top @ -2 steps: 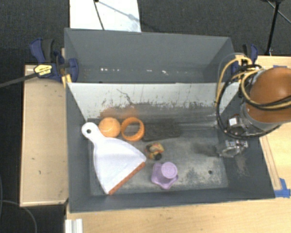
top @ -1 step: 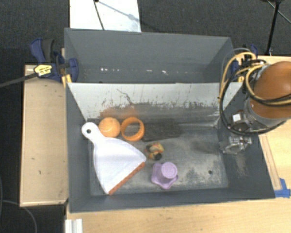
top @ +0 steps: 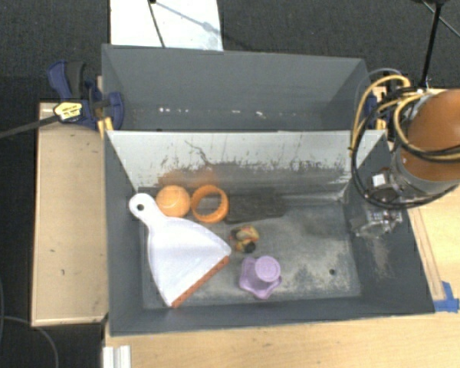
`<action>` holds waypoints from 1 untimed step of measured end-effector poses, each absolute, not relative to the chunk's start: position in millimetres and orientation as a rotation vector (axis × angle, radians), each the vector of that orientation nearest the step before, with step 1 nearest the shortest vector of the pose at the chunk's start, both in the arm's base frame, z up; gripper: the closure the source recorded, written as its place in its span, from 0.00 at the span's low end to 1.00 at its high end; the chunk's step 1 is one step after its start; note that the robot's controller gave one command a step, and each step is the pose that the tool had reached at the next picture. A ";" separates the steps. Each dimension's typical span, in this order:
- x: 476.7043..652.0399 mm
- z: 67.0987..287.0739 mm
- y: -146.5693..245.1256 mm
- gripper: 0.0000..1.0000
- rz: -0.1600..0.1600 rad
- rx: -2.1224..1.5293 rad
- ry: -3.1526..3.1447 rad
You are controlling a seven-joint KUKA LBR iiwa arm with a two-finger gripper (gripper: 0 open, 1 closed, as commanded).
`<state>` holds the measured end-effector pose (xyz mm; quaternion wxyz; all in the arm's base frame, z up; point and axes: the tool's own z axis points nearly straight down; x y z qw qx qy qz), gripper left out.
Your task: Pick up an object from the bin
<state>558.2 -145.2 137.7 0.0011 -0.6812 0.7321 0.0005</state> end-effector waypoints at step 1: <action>558.4 150.7 -145.2 1.00 0.000 -2.136 2.300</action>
Offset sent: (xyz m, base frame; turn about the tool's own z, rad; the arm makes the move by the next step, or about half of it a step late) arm 0.0001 0.0000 0.0126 0.0000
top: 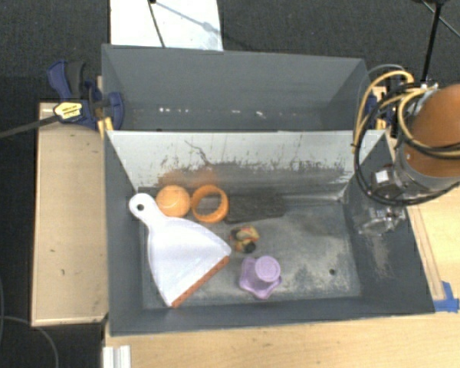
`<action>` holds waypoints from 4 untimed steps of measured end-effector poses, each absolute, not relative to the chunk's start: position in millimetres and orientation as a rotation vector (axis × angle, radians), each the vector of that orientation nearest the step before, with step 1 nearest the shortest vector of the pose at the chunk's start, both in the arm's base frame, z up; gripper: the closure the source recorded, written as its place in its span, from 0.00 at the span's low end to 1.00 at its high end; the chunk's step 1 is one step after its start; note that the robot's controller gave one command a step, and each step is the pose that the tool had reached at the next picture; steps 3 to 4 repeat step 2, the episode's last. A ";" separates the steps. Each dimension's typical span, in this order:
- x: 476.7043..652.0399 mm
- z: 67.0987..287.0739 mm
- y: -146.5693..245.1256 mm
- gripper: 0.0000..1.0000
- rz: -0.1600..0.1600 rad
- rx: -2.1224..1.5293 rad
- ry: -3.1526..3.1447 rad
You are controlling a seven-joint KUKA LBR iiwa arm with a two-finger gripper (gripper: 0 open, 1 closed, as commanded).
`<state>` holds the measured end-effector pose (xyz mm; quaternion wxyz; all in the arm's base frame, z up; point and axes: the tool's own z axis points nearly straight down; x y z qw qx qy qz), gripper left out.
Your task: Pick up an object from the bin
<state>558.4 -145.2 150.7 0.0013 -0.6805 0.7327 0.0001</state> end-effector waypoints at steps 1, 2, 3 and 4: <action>557.9 164.7 -145.1 1.00 0.003 -2.136 2.301; 558.5 177.0 -145.2 1.00 -0.001 -2.134 2.302; 558.5 177.0 -145.2 1.00 -0.001 -2.134 2.302; 558.5 177.0 -145.2 1.00 -0.001 -2.134 2.302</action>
Offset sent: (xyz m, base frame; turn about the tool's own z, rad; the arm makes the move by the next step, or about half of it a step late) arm 0.0000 0.0000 0.0493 0.0000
